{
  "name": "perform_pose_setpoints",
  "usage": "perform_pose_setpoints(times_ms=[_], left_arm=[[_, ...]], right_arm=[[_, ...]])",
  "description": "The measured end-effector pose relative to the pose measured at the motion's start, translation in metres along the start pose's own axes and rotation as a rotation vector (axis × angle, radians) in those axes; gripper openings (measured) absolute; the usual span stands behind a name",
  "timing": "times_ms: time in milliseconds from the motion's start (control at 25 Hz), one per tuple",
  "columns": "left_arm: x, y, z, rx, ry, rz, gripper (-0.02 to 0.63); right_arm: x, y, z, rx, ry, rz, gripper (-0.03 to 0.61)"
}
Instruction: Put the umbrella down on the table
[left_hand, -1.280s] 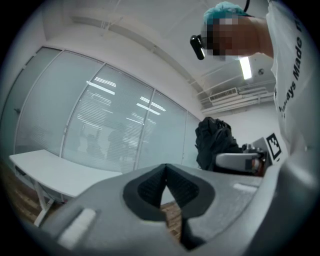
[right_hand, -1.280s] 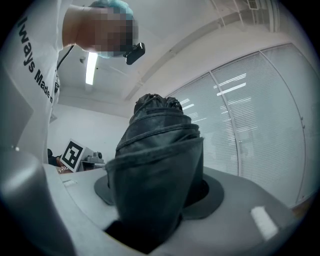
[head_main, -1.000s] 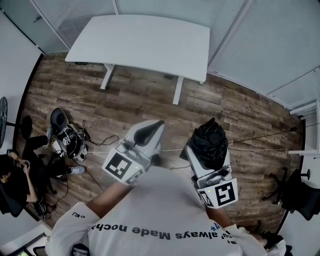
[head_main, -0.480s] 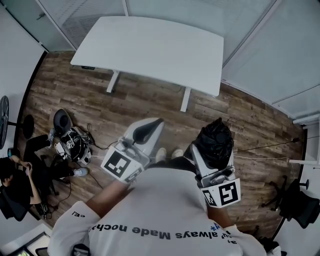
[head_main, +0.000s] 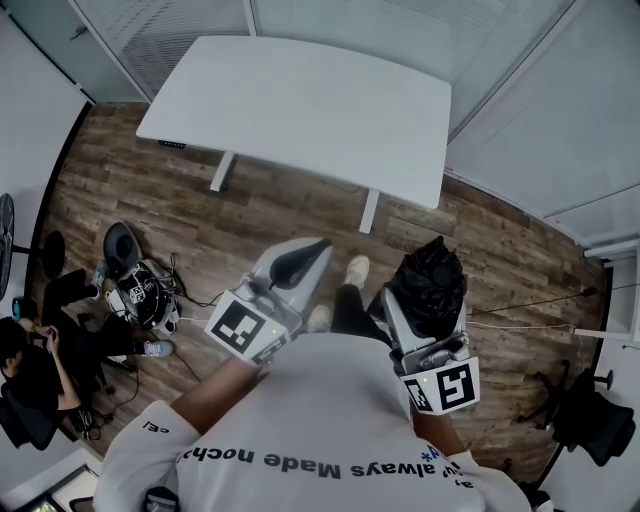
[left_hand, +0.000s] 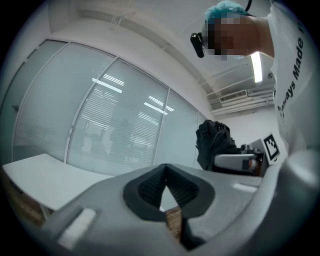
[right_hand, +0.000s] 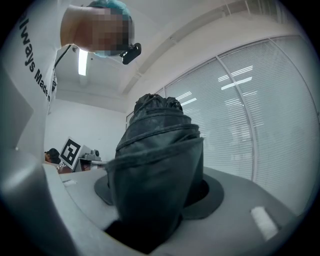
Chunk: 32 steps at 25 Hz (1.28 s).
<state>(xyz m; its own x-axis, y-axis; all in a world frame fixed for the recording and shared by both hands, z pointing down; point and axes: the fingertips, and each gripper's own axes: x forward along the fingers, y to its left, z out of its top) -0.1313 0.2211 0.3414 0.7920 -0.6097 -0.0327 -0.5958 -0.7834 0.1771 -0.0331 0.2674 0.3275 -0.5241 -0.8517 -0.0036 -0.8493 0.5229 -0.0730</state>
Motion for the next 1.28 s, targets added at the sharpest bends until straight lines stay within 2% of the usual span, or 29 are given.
perform_pose_setpoints(times_ms=[280, 1000, 1280], left_arm=[[0.058, 0.033, 0.001, 0.006, 0.011, 0.000, 0.002], [0.271, 0.107, 0.011, 0.024, 0.053, 0.016, 0.002], [0.330, 0.124, 0.008, 0.029, 0.056, 0.017, 0.003]], right_arm=[[0.039, -0.054, 0.000, 0.007, -0.006, -0.001, 0.259], [0.140, -0.258, 0.016, 0.032, -0.010, 0.045, 0.259], [0.166, -0.314, 0.016, 0.021, -0.006, 0.055, 0.259]])
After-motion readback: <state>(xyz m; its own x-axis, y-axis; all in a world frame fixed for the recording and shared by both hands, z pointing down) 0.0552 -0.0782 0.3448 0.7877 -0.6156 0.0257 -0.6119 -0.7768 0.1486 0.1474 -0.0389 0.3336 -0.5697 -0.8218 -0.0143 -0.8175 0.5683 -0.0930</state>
